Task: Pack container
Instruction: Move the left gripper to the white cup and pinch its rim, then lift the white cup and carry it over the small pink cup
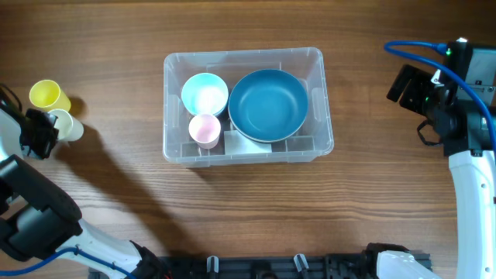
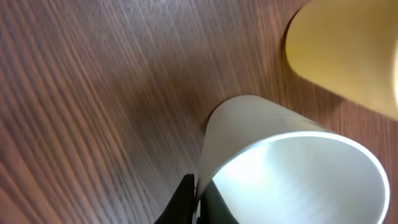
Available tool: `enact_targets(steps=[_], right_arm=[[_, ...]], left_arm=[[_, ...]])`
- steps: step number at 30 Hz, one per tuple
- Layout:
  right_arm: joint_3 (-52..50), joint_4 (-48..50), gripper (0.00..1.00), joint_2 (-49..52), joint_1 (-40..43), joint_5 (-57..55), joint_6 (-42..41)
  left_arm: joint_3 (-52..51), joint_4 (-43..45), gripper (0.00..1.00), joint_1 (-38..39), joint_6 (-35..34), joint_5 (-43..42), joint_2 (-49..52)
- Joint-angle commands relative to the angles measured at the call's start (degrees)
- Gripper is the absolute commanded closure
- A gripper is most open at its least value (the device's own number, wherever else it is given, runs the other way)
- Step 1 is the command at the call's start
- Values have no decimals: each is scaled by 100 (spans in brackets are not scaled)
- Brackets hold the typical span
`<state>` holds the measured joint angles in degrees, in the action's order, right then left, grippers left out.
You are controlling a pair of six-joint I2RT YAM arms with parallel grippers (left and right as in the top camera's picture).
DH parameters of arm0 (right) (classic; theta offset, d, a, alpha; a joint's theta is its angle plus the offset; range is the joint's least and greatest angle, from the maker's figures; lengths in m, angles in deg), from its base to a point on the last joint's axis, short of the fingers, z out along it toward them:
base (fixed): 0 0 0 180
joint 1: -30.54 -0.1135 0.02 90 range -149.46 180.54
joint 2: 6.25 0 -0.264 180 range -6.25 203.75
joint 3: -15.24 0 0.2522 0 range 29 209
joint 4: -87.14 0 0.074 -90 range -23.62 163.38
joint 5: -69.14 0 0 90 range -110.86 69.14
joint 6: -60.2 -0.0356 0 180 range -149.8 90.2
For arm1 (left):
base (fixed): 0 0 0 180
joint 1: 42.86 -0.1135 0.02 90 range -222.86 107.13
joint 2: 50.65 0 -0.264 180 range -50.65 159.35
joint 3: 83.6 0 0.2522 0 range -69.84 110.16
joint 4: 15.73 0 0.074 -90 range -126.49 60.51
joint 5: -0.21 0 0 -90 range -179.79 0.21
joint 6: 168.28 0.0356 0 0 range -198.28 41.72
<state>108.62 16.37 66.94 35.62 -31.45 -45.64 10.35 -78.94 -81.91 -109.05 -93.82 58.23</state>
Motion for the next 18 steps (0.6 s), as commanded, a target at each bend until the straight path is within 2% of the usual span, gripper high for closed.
enact_targets(steps=[1, 6, 13, 18], right_arm=[[63, 0, 0, 48, 13, -101, -83], [63, 0, 0, 48, 13, -101, -85], [63, 0, 0, 48, 13, -101, -83], [63, 0, 0, 48, 13, -101, -83]], left_arm=[[-44, -192, 96, 7, 26, -651, 72], [-35, -404, 96, 15, 26, -1486, -214], [-35, -549, 96, 584, 181, -1453, -1945], [-28, -544, 96, 1373, 179, -1401, -3136]])
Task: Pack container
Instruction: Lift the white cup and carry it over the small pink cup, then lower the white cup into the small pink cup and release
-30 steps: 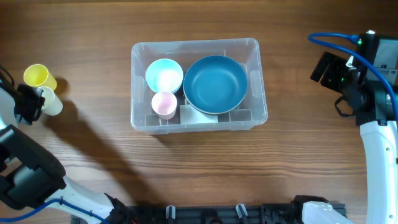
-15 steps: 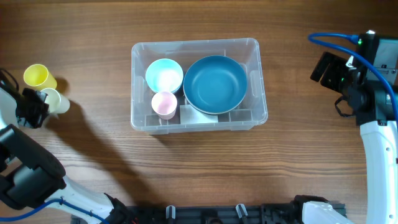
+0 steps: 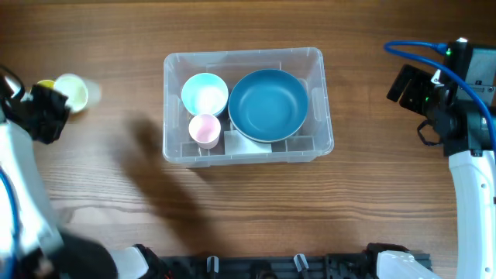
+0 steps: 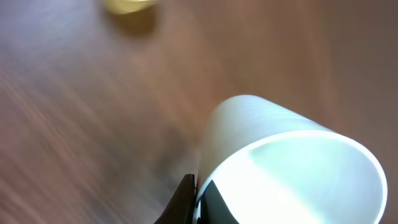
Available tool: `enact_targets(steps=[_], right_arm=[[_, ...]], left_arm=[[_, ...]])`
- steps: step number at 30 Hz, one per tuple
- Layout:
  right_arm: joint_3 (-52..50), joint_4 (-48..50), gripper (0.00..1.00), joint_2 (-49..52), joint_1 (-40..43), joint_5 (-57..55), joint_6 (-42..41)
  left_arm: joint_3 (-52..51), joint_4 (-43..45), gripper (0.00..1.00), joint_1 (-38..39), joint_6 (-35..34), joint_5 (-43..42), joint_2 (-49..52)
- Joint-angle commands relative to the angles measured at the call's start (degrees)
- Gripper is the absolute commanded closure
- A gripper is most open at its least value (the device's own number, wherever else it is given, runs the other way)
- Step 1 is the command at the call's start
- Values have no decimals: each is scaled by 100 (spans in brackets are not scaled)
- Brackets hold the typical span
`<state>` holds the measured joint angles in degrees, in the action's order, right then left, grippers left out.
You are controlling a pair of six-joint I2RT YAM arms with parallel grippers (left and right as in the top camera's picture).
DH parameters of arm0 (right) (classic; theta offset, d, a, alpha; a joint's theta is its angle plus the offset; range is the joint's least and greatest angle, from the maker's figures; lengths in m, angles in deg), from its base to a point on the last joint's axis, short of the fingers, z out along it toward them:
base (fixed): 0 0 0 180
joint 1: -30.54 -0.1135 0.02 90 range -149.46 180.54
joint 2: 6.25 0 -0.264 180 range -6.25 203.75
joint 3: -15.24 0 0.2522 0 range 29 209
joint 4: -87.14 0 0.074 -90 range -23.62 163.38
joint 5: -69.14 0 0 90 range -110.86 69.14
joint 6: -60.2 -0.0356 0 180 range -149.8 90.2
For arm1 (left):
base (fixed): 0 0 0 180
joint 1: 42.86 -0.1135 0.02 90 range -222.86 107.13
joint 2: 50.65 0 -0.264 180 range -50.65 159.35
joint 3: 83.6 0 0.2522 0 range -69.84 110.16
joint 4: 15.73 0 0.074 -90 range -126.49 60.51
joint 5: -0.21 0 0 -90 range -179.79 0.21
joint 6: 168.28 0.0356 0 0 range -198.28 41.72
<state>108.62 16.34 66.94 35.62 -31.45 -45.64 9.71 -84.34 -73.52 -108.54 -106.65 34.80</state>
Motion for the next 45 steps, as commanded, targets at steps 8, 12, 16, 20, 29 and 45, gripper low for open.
enact_targets(steps=[8, 12, 16, 20, 29, 45], right_arm=[[63, 2, 0, 48, 13, -101, -83], [63, 2, 0, 48, 13, -101, -83], [63, 2, 0, 48, 13, -101, -83], [63, 2, 0, 48, 13, -101, -83], [63, 2, 0, 48, 13, -101, -83], [63, 2, 0, 48, 13, -101, -83]], left_arm=[[35, -144, 96, 2695, 129, 621, -1893], [33, -374, 96, 3781, 131, 1325, -1849], [33, -560, 96, 4638, 131, 2098, -1565], [33, -599, 96, 4999, 129, 2192, -1152], [33, -782, 96, 5066, 125, 2253, -127], [15, -920, 96, 5064, 83, 2299, 306]])
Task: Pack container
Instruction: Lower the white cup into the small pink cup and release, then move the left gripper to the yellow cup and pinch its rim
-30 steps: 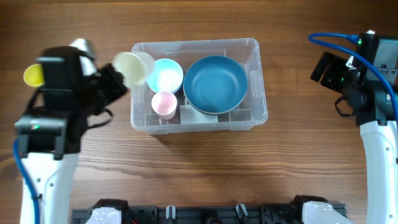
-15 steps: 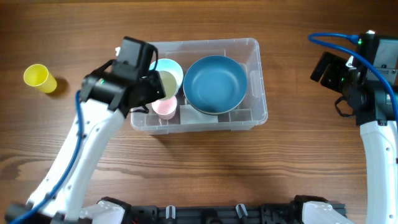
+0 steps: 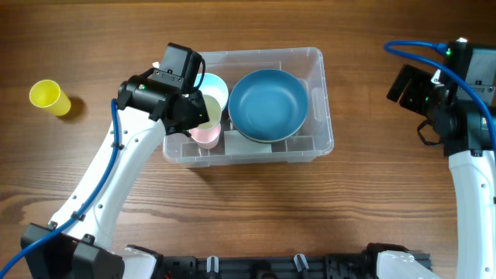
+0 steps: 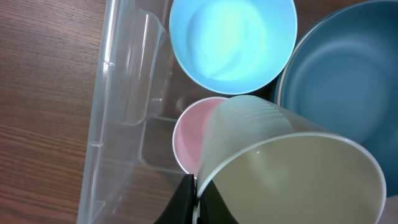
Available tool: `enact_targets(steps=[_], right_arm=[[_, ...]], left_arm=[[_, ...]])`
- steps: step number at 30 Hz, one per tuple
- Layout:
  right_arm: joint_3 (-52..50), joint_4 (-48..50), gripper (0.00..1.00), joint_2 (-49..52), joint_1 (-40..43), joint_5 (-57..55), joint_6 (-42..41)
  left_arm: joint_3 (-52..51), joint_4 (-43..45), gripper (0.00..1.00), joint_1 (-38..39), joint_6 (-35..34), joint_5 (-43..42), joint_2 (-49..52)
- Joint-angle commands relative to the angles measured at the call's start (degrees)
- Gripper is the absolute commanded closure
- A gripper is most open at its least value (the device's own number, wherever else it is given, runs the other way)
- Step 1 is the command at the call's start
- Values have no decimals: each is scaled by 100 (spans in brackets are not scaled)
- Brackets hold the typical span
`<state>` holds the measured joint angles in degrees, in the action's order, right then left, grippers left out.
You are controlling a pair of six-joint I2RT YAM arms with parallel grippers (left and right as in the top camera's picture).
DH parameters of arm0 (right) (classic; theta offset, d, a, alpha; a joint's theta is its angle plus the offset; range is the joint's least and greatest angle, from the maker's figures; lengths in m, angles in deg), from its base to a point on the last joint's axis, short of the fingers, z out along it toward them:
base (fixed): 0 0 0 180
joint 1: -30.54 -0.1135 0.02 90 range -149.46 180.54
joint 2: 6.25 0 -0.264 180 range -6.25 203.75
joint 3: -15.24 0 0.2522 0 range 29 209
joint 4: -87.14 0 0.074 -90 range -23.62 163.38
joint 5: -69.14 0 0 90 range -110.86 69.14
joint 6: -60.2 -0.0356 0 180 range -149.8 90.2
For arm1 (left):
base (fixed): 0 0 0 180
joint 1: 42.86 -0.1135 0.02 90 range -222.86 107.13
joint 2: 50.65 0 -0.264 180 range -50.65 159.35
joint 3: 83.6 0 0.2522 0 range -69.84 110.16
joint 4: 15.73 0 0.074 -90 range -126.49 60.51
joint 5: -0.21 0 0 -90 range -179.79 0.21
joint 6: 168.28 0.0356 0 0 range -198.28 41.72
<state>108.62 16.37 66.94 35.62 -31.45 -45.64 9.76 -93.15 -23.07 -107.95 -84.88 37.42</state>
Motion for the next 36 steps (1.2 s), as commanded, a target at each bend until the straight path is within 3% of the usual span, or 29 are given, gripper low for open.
enact_targets(steps=[1, 19, 20, 22, 26, 36], right_arm=[[63, 0, 0, 48, 13, -101, -83], [63, 0, 1, 48, 13, -101, -81], [63, 0, 1, 48, 13, -101, -83], [63, 0, 0, 48, 13, -101, -83], [63, 0, 1, 48, 13, -101, -83], [63, 0, 0, 48, 13, -101, -83]], left_arm=[[11, -57, 96, 20, 20, 120, 46], [-321, -46, 94, 17, -85, 247, 46], [-321, -48, 91, 17, -85, 308, 46], [-321, -42, 64, 17, -85, 400, 46], [-319, 129, 29, 0, -81, 564, 44], [216, 306, 30, -1062, -59, 610, -9]])
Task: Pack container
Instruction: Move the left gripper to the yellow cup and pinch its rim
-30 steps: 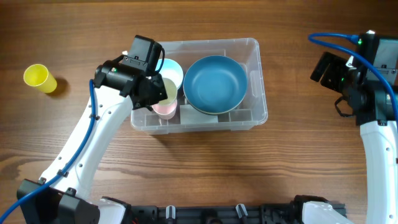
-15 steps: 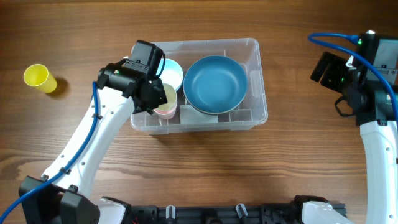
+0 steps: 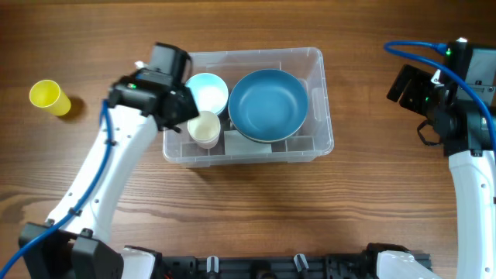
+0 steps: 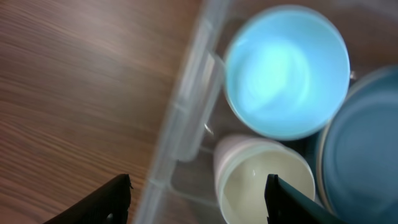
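A clear plastic container (image 3: pixel 314 116) holds a light blue bowl (image 3: pixel 206 91), a large dark blue bowl (image 3: pixel 268 105) and a cream cup (image 3: pixel 204 128). The cream cup (image 4: pixel 267 186) stands upright, nested in a pink cup of which only a thin outer edge (image 4: pixel 219 163) shows. My left gripper (image 3: pixel 180 116) hovers open over the container's left wall (image 4: pixel 186 124), its fingers (image 4: pixel 115 199) apart and holding nothing. A yellow cup (image 3: pixel 48 97) stands on the table at the far left. My right gripper (image 3: pixel 408 82) is raised at the right edge, away from the container.
The wooden table (image 3: pixel 232 209) surrounds the container on all sides. The right arm (image 3: pixel 465 139) and its blue cable (image 3: pixel 411 48) fill the right edge. The left arm (image 3: pixel 108 178) reaches up from the bottom left.
My left gripper, then shut on the cream cup held tilted over the pink cup, is now open and a little further left. The cream cup sits nested in the pink cup.
My left gripper was shut on the cream cup beside the yellow cup at the far left. Then the cup was lifted off the table. Then it hung over the pink cup in the container. Now it rests inside the pink cup, released.
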Available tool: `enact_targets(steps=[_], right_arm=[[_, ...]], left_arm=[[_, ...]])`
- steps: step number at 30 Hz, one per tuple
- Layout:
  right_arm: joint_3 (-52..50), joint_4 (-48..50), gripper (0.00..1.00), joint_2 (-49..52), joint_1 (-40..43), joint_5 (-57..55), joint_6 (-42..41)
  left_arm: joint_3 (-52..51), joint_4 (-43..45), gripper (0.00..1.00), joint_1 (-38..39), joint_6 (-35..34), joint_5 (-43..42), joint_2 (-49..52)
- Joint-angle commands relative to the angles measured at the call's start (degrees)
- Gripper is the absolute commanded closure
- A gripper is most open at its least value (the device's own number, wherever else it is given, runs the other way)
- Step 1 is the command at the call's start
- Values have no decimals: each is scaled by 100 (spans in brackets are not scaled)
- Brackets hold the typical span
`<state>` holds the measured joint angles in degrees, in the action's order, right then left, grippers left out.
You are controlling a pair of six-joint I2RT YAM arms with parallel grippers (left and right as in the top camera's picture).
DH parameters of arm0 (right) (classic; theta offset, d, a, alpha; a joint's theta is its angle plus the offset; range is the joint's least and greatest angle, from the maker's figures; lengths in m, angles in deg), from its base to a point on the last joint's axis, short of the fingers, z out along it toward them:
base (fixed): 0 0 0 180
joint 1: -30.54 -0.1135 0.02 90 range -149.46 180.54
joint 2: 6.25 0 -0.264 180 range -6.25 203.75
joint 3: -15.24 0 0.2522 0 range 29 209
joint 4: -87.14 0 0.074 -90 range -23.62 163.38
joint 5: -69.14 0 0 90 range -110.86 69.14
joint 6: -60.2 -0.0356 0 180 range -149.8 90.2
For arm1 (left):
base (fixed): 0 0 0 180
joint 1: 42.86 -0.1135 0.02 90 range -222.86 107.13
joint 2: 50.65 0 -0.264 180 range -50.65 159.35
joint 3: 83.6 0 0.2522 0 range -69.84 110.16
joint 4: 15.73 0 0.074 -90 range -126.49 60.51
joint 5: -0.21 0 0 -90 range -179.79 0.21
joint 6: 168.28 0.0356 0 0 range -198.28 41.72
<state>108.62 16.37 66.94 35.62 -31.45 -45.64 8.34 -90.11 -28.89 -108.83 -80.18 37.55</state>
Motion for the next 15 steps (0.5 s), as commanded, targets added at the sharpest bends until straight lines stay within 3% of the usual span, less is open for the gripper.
enact_targets(steps=[1, 10, 15], right_arm=[[63, 0, 0, 48, 13, -101, -83], [63, 0, 0, 48, 13, -101, -83], [63, 0, 0, 48, 13, -101, -85]], left_arm=[[407, 4, 30, -678, 28, 140, -37], [435, 247, 24, -2702, -2, 133, -33], [435, 616, 24, -3770, -212, -485, -17]])
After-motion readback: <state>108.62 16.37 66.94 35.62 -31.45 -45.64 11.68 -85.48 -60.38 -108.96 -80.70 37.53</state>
